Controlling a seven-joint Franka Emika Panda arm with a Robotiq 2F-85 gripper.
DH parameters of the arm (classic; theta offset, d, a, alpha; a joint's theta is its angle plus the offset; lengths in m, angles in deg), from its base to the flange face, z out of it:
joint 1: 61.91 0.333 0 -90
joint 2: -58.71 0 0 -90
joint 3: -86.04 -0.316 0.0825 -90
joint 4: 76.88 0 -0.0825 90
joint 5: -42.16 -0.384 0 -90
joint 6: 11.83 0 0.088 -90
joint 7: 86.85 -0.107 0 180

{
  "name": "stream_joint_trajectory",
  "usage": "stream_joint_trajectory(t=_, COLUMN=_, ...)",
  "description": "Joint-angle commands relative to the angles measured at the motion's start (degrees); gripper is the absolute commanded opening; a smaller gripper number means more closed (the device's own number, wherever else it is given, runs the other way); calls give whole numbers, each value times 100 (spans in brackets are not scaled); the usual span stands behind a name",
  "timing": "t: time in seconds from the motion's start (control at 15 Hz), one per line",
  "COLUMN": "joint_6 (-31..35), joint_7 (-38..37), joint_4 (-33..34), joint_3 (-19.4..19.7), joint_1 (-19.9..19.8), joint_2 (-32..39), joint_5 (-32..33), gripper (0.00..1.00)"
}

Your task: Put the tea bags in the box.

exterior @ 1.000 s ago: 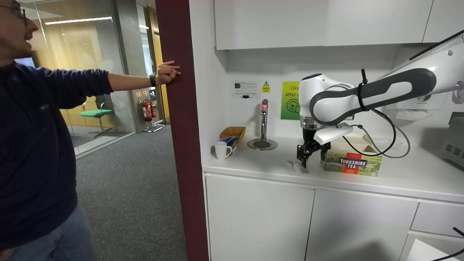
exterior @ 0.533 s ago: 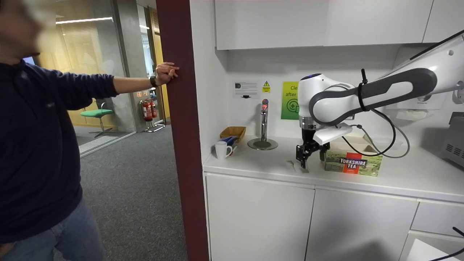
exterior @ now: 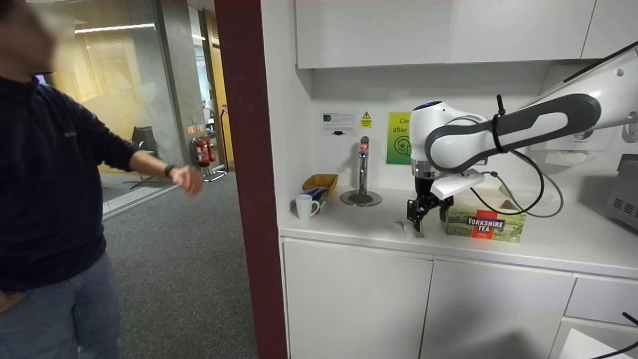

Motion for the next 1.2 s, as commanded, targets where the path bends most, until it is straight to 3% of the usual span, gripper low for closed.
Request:
stream_joint_trajectory(t=0.0, joint_6=-16, joint_7=-3, joint_4=12, joint_3=35, joint_1=38, joint_2=3, joint_5=5, gripper=100)
stream_joint_trajectory(t=1.13, joint_6=-14, joint_7=-8, joint_4=86, joint_3=46, joint_1=21, joint_2=101, joint_5=36, gripper=100)
